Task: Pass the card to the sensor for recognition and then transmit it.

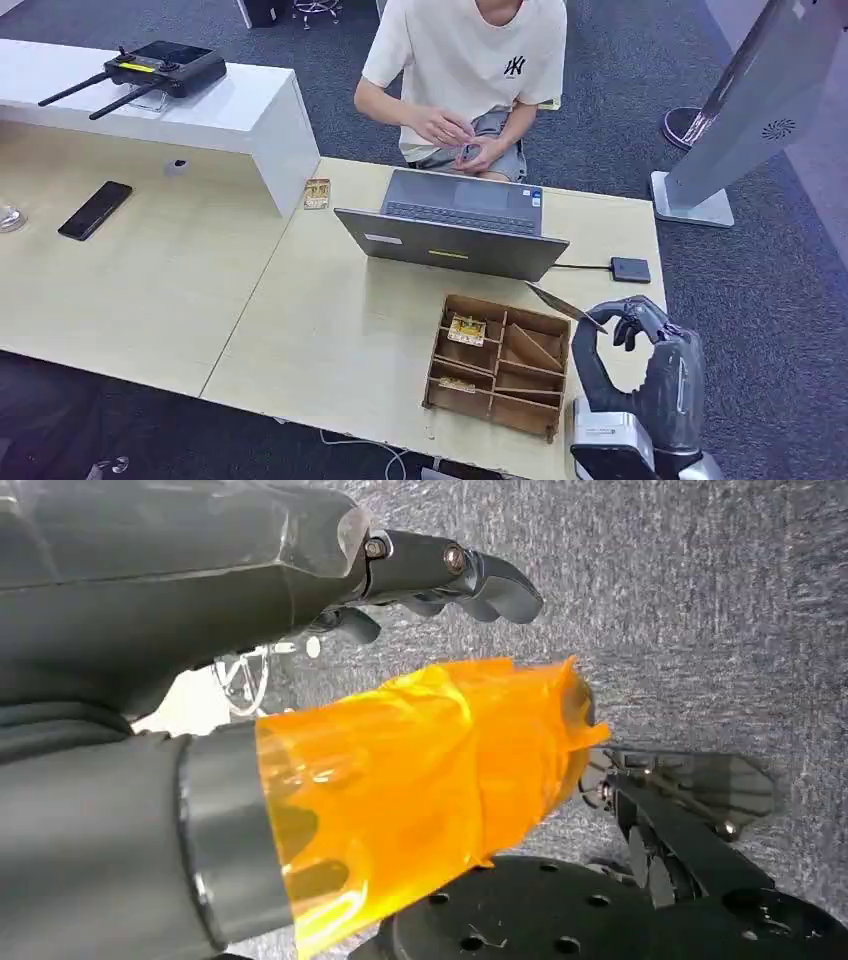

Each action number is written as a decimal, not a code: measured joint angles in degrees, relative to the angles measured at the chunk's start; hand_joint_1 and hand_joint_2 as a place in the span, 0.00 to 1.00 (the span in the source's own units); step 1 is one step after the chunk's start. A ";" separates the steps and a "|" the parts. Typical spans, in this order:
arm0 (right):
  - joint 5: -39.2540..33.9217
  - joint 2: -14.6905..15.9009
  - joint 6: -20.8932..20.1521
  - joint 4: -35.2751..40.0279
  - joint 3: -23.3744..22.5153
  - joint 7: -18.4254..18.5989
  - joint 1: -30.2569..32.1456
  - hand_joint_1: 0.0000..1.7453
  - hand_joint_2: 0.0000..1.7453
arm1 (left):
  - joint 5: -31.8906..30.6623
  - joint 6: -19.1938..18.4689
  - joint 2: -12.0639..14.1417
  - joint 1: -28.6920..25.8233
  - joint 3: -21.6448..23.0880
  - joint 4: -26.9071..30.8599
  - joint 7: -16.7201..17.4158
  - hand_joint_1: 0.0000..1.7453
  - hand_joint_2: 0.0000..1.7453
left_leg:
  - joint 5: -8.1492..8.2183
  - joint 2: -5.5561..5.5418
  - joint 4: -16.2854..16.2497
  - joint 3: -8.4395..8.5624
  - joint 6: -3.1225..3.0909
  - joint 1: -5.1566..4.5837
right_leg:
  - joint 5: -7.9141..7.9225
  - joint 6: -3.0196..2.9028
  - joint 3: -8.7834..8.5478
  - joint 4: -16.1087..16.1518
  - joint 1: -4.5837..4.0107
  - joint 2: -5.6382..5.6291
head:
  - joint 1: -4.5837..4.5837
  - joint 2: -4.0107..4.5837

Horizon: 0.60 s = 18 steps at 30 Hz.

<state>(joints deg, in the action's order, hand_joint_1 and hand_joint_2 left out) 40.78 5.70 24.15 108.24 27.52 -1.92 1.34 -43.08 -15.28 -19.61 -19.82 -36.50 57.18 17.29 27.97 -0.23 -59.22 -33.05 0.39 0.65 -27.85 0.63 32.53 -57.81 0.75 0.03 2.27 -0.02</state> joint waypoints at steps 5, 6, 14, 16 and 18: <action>-0.41 -0.44 -0.76 -0.48 0.70 0.02 -2.21 0.97 1.00 | -2.73 -0.87 0.00 0.21 -0.13 0.00 -1.13 0.00 0.00 | 0.00 0.00 0.00 0.01 0.00 0.00 | 0.00 0.00 0.00 0.00 0.00 0.00 | 0.00 0.00; -0.29 -0.76 -1.29 -0.57 0.83 0.26 -2.64 0.99 1.00 | -3.21 -0.96 0.00 0.29 -0.26 0.00 -1.35 0.00 0.00 | 0.00 0.00 0.00 0.01 0.00 0.00 | 0.00 0.00 0.00 0.00 0.00 0.00 | 0.00 0.00; -0.39 -3.25 -5.85 -1.90 2.99 1.33 -9.35 1.00 1.00 | -10.65 -2.77 0.04 1.33 -2.77 -0.28 -4.61 0.00 0.00 | -0.02 0.06 0.00 0.03 0.02 0.02 | 0.04 -0.06 0.01 -0.03 -0.01 -0.07 | 0.00 0.00; -1.18 -3.67 -6.71 -3.15 3.63 1.93 -12.12 1.00 1.00 | -12.95 -2.97 0.18 1.81 -3.72 -0.68 -5.49 0.00 0.00 | -0.03 0.08 0.00 0.04 0.02 0.02 | 0.05 -0.06 0.01 -0.03 -0.02 -0.08 | 0.00 0.00; -1.27 -4.46 -7.26 -5.71 4.33 2.58 -15.69 1.00 1.00 | -15.80 -3.06 0.50 2.69 -5.05 -1.73 -6.71 0.00 0.00 | -0.07 0.06 0.00 0.05 0.04 0.02 | 0.06 -0.07 0.00 -0.03 -0.02 -0.06 | 0.00 0.00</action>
<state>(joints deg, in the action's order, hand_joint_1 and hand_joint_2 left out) 39.52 1.24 16.89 102.53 31.85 0.66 -14.35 -58.89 -18.34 -19.10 -17.13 -41.55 55.45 10.58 27.91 -0.17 -59.21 -32.99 0.44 0.67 -27.79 0.56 32.52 -57.84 0.73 -0.03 2.27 -0.02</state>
